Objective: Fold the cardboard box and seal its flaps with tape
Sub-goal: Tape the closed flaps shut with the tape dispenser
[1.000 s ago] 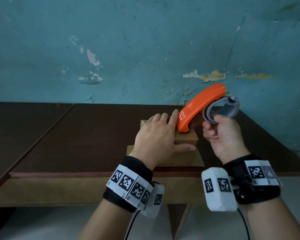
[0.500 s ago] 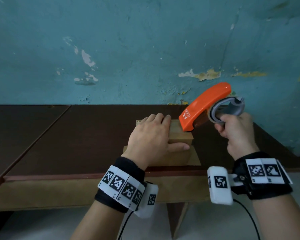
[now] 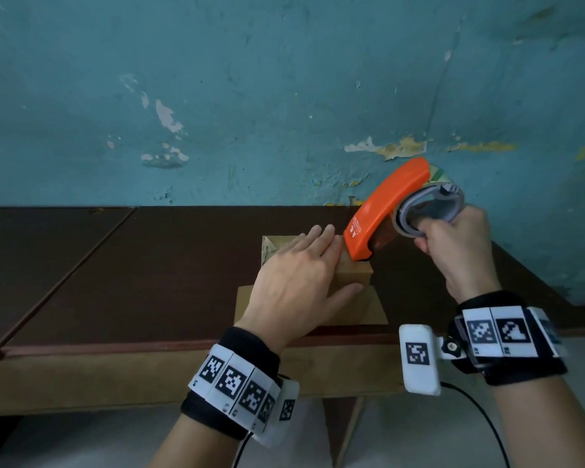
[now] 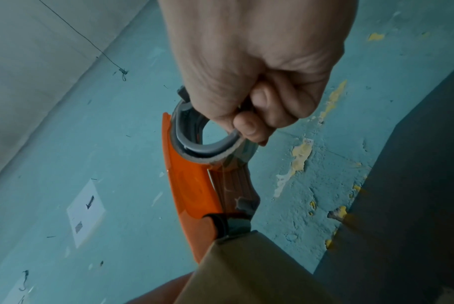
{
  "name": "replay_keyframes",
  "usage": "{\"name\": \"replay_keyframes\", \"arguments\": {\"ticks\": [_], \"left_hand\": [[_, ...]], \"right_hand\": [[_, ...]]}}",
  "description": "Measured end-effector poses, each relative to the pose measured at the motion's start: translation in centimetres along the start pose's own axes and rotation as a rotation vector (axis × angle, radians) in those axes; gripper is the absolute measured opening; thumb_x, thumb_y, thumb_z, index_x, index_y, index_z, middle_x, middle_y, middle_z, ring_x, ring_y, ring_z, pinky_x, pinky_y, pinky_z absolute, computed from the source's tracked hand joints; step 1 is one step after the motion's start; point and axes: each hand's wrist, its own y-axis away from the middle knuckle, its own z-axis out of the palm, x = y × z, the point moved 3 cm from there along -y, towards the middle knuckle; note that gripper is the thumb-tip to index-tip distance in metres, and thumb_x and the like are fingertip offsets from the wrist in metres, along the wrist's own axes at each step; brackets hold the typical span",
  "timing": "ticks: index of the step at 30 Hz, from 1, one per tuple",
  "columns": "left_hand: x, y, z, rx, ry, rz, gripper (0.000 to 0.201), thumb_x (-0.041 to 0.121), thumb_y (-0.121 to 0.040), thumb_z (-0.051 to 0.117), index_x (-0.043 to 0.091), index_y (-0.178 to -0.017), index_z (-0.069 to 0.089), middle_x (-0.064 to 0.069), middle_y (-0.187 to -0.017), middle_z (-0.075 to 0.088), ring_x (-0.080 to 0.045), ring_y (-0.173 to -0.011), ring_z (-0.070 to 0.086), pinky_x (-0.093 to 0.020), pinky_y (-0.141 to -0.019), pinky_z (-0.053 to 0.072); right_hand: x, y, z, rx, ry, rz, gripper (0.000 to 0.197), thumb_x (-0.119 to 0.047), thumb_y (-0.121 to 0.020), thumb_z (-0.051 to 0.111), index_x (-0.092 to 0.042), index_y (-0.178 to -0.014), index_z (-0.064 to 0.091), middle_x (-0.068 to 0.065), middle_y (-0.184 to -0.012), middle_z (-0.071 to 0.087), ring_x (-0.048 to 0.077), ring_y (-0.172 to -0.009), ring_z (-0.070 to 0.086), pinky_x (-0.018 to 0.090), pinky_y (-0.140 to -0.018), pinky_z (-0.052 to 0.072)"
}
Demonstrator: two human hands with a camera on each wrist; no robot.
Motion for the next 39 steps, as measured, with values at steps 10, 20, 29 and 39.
{"name": "replay_keyframes", "arguments": {"ticks": [10,20,29,39], "left_hand": [[-0.9,-0.3,-0.2,0.004,0.152,-0.001,0.08,0.063,-0.09,0.066,0.011,-0.15,0.054,-0.01,-0.156,0.052,-0.025,-0.146,0.047,-0.038,-0.121,0.033],[-0.7,-0.7,-1.0,0.056,0.151,-0.03,0.083,0.079,-0.088,0.04,0.015,-0.129,0.073,-0.006,-0.137,0.069,-0.022,-0.128,0.064,-0.042,-0.099,0.056],[-0.5,-1.1,-3.0,0.144,0.084,-0.281,0.073,0.094,-0.074,0.048,0.021,-0.068,0.049,0.005,-0.068,0.052,-0.012,-0.056,0.047,-0.031,-0.053,0.033],[-0.4,-1.2,-1.6,-0.005,0.054,-0.185,0.068,0.083,-0.093,0.03,0.022,-0.113,0.05,0.007,-0.089,0.056,-0.018,-0.085,0.064,-0.029,-0.071,0.037]], "right_hand": [[0.4,0.4,0.2,0.031,0.01,0.025,0.02,0.001,-0.087,0.061,-0.018,-0.083,0.066,0.003,-0.079,0.068,0.002,-0.056,0.057,0.013,-0.048,0.045],[0.4,0.7,0.7,0.008,-0.038,0.006,0.02,0.004,-0.086,0.058,-0.013,-0.077,0.063,0.005,-0.07,0.061,-0.002,-0.042,0.049,0.015,-0.044,0.04],[-0.2,1.6,2.2,-0.051,-0.067,-0.013,0.02,0.007,-0.083,0.058,-0.011,-0.074,0.061,0.0,-0.058,0.057,0.001,-0.04,0.047,0.015,-0.042,0.038],[0.3,2.2,3.4,0.016,-0.208,0.025,0.008,-0.014,-0.084,0.074,-0.02,-0.082,0.069,-0.007,-0.069,0.07,0.003,-0.06,0.067,0.02,-0.055,0.054]]}}
